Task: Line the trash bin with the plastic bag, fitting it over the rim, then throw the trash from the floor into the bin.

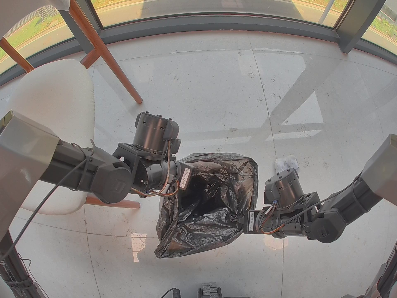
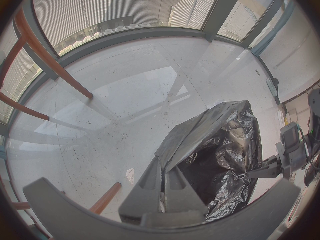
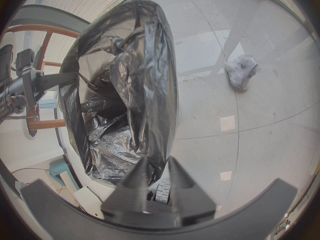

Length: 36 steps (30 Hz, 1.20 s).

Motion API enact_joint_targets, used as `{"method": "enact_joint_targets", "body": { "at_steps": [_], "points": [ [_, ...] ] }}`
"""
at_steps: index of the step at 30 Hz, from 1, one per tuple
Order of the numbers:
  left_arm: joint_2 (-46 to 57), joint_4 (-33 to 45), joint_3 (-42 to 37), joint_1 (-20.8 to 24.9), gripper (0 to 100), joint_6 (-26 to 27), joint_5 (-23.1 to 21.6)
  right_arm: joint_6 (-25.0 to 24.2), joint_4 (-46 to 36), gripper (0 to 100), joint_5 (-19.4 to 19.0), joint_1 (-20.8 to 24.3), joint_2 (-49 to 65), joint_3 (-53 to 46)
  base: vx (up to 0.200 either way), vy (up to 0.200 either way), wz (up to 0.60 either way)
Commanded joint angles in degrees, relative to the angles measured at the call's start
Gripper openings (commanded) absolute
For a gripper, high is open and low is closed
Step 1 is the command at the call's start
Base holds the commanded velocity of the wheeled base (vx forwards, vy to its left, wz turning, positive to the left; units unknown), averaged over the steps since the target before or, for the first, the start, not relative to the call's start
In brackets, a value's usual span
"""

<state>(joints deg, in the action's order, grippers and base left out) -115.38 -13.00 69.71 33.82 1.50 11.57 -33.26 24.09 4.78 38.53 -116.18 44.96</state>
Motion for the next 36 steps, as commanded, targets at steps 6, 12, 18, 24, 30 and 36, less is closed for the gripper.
{"method": "enact_joint_targets", "body": {
  "at_steps": [6,12,18,24,30,36],
  "points": [
    [0.2,0.3,-0.3,-0.3,0,-0.1,0.0,1.1,0.0,0,0.0,-0.3,-0.8,-2.8,0.000,0.000,0.00],
    [0.6,0.5,-0.2,-1.6,0,0.2,-0.1,2.8,-0.6,0,-0.6,-2.1,2.0,-3.0,0.000,0.000,0.00],
    [0.6,0.5,-0.6,-3.5,0,0.6,-0.8,5.0,-0.6,0,-0.9,-5.7,3.7,-5.0,0.000,0.000,0.00],
    [0.6,0.5,-0.6,-5.1,0,0.8,-1.6,7.2,0.0,0,-1.2,-7.1,4.1,-8.4,0.000,0.000,0.00],
    [0.6,0.3,-0.7,-7.9,0,4.3,-2.2,9.8,0.1,0,-1.5,-8.8,3.9,-8.6,0.000,0.000,0.00],
    [0.6,0.3,-1.5,-7.5,0,4.1,-2.8,10.4,0.2,0,-1.7,-8.7,3.7,-7.9,0.000,0.000,0.00]
  ]
}}
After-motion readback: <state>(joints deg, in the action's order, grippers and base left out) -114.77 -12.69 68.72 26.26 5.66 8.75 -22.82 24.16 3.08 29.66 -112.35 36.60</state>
